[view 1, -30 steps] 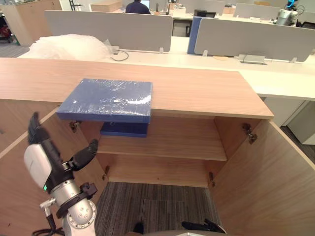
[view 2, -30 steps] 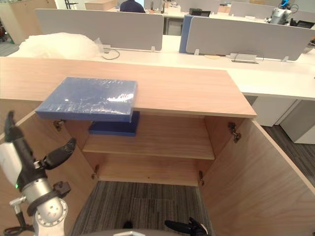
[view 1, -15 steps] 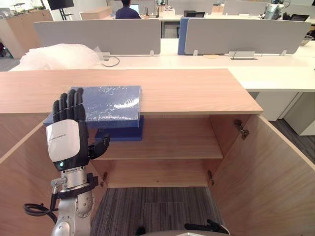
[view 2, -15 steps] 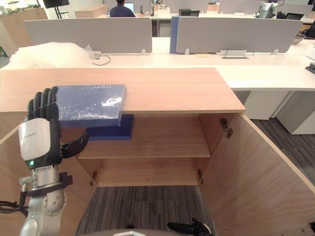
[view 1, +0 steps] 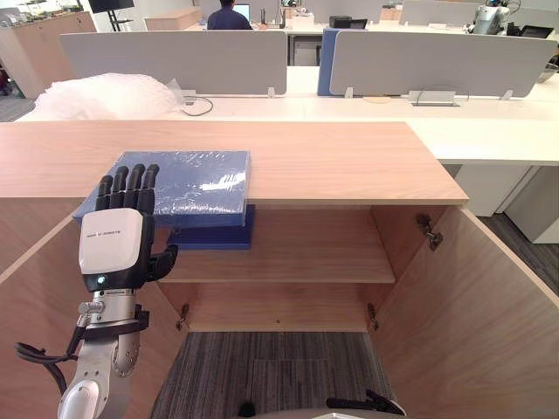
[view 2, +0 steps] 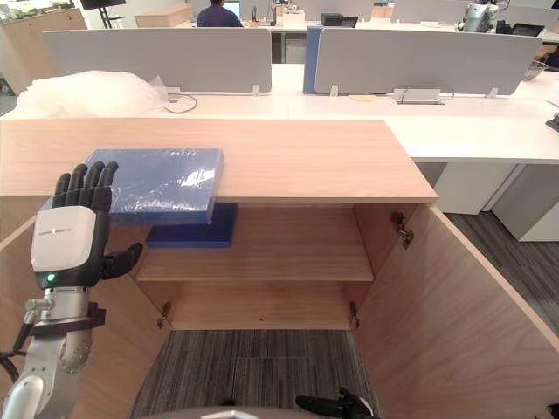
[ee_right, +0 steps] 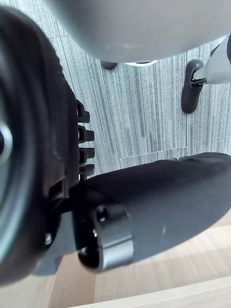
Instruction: Walk over to the cabinet, pick up the folder, carry it to the office cabinet, place the folder inside the office cabinet, then close the office cabinet door
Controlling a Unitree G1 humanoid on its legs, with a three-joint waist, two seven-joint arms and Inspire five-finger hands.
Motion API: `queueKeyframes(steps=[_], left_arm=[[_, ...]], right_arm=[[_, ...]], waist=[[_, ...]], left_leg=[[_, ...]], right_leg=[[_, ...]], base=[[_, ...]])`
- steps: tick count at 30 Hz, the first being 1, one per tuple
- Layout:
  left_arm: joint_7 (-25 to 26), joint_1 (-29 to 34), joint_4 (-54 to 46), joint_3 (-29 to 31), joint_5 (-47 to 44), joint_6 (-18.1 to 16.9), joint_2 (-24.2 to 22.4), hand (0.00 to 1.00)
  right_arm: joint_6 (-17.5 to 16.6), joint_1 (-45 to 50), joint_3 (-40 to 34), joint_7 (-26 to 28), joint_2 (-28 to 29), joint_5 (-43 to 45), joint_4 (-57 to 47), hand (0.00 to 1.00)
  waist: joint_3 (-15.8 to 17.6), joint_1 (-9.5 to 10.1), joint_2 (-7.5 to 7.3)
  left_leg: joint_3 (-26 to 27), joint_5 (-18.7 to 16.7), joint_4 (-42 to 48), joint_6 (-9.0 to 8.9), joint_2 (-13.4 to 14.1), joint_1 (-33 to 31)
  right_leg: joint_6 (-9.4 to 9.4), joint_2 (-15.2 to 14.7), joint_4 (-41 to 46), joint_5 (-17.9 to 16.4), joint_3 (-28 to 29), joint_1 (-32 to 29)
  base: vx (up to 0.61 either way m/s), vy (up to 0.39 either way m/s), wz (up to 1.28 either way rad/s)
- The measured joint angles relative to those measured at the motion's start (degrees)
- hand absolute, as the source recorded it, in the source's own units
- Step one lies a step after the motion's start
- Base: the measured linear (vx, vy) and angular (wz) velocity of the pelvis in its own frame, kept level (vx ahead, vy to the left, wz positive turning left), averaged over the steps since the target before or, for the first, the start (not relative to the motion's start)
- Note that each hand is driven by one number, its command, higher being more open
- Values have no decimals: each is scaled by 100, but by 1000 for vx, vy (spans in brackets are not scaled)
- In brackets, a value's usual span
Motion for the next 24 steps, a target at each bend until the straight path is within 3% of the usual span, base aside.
queueKeyframes(steps=[24], left_arm=[[4,-527,1041,119,-129,336,93,100]], right_arm=[[-122,-68,457,6,-1,-519,-108,100]], waist=[[89,-24,-50]], left_leg=[[175,-75,-2,-23,25,59]], right_leg=[[-11,-2,-25,-6,173,-22]], base=[[-2,1,-3]])
